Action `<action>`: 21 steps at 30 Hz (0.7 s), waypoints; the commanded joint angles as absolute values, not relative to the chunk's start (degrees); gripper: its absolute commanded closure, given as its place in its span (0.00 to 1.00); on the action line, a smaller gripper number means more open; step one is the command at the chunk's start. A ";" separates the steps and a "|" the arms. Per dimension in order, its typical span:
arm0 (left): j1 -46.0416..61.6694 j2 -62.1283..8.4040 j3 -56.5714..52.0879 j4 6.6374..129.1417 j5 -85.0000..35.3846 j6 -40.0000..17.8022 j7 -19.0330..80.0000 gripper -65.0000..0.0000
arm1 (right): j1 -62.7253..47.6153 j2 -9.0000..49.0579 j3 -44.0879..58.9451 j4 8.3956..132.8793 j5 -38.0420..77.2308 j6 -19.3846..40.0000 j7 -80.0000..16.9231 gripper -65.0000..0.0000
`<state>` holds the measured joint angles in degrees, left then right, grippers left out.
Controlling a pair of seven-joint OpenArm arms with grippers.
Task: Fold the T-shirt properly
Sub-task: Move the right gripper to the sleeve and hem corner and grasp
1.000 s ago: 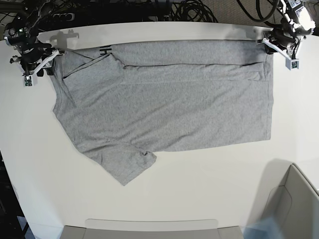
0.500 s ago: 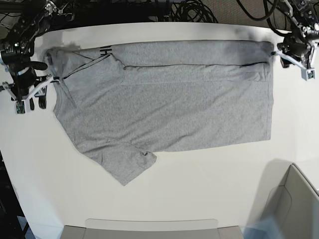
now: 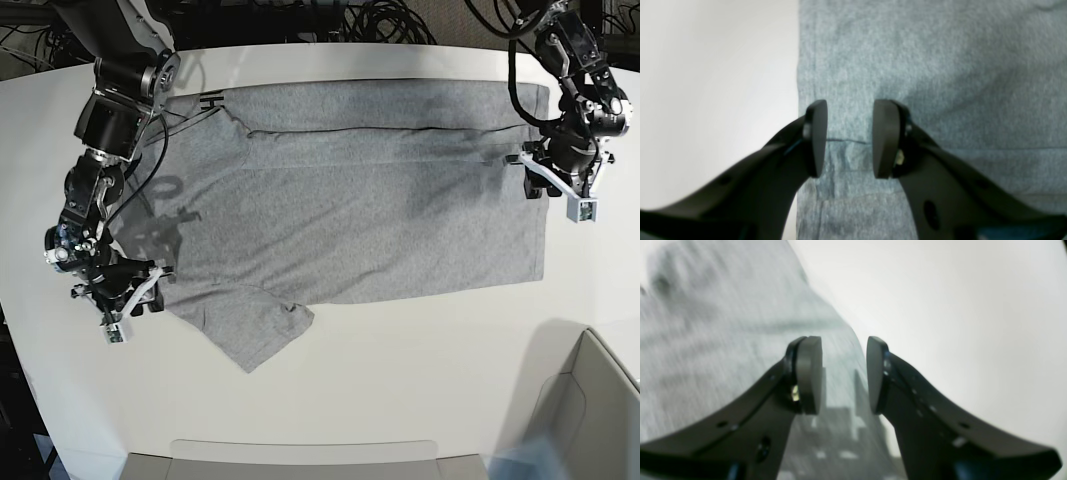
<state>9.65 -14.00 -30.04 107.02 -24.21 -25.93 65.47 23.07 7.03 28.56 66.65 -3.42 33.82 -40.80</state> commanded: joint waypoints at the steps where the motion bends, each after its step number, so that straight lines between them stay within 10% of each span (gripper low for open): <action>1: 9.19 -14.81 -30.02 108.00 -24.75 -25.89 64.22 0.64 | 25.27 7.34 27.91 64.04 -4.44 33.63 -38.64 0.66; 8: 9.54 -14.81 -30.29 108.00 -24.75 -25.89 64.22 0.64 | 26.33 7.60 28.00 49.98 -8.75 24.48 -30.46 0.66; 21: 9.63 -14.81 -30.64 107.91 -24.75 -25.89 64.22 0.64 | 10.59 6.11 29.14 66.86 -7.16 24.04 -41.27 0.66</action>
